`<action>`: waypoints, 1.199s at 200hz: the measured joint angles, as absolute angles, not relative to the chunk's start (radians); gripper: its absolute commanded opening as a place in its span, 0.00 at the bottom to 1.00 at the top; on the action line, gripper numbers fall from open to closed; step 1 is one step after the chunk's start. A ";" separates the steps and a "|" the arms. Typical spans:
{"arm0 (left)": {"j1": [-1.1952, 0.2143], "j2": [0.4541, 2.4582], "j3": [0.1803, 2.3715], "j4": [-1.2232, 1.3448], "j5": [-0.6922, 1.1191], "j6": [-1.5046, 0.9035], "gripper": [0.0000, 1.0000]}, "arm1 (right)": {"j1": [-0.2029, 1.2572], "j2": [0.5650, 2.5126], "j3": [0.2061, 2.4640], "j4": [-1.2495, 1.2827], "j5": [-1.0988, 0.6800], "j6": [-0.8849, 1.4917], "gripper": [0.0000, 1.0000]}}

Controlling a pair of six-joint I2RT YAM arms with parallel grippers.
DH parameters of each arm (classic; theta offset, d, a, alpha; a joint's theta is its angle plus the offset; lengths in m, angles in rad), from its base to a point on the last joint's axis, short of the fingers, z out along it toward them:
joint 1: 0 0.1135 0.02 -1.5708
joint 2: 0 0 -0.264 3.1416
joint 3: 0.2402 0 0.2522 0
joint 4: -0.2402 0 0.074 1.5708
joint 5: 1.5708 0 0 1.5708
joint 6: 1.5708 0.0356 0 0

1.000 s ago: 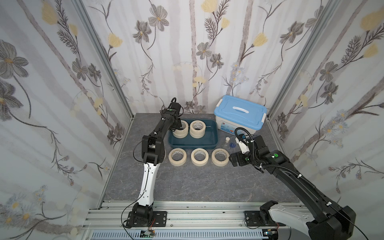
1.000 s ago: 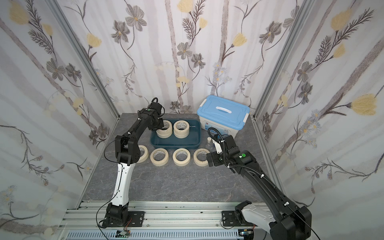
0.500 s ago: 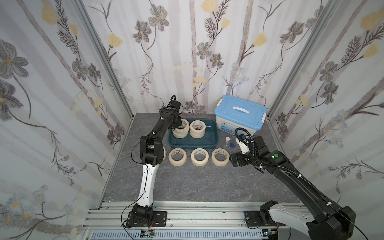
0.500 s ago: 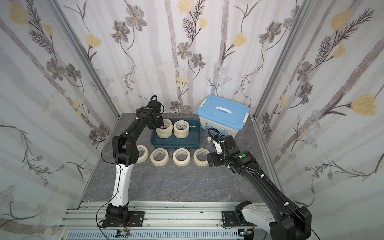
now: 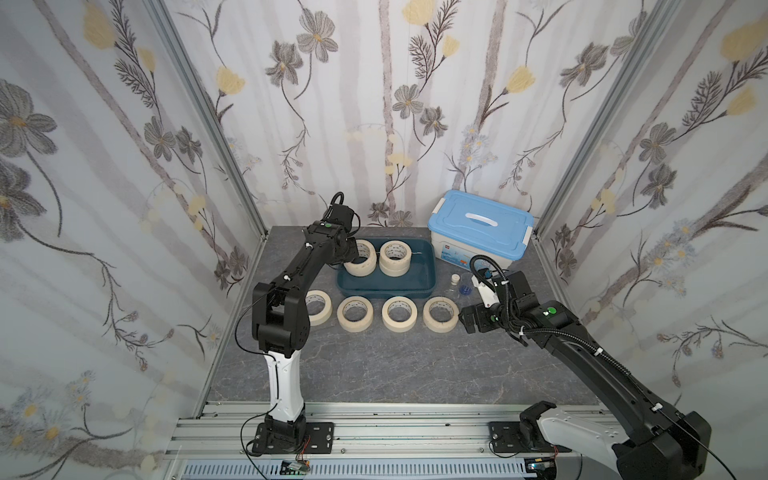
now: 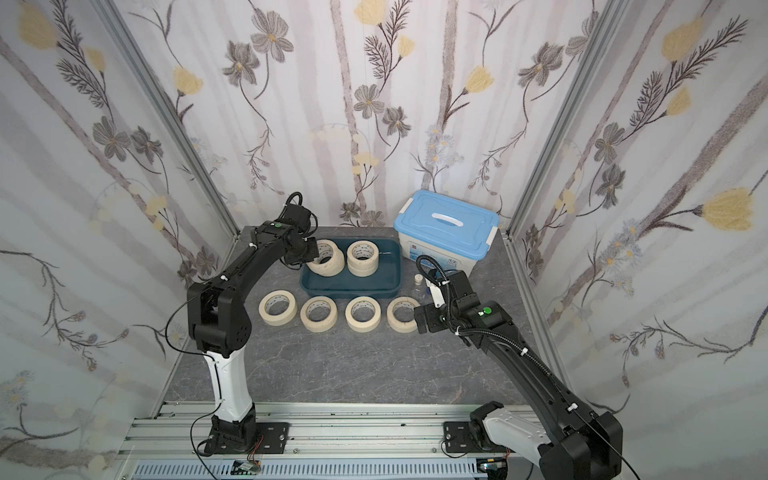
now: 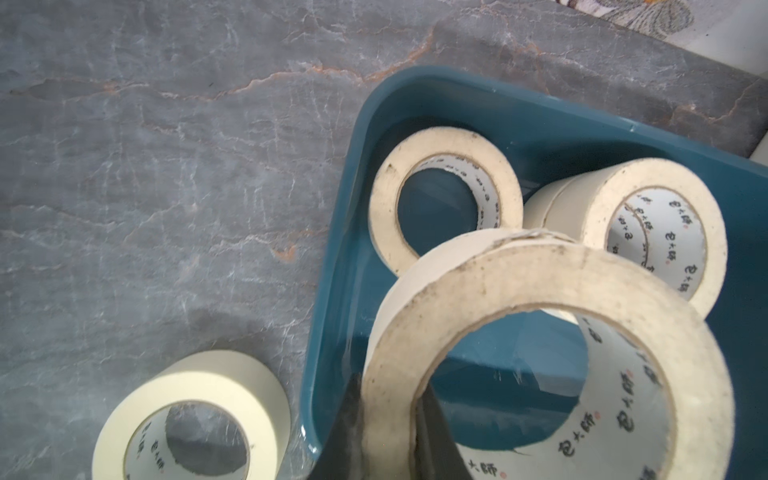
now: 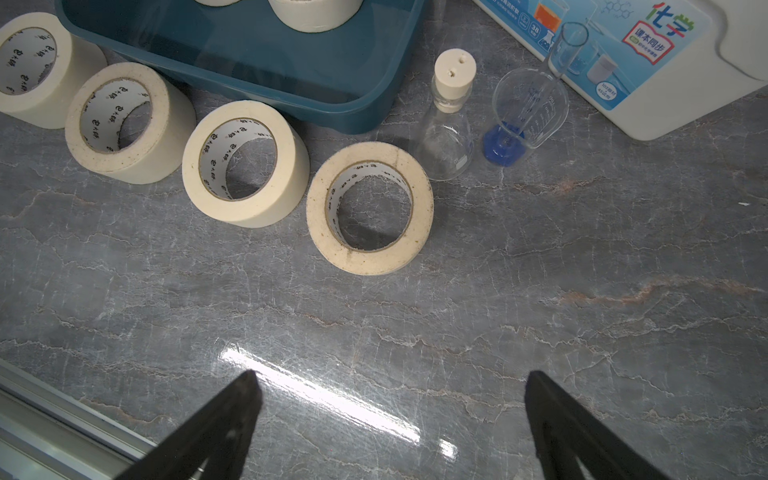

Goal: Take out the art tape in the storage box
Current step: Pick up the art tape from the storage box, then place the art tape at the center of the board.

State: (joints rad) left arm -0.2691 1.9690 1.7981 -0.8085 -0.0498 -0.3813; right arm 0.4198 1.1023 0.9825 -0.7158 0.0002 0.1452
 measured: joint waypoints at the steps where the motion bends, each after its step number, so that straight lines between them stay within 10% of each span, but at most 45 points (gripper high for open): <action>1: -0.269 1.966 1.794 -0.807 -0.050 -0.382 0.01 | 0.419 1.103 0.982 -0.716 0.000 0.145 1.00; 240: -0.224 1.117 0.783 -0.770 -0.158 -0.698 0.09 | 0.406 1.164 1.018 -0.715 -0.001 0.119 1.00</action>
State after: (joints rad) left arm -0.2245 1.1172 0.7826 -0.7704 -0.1581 -0.6979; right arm 0.4061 1.1637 1.0180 -0.7147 -0.0006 0.1188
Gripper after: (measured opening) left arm 0.161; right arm 0.999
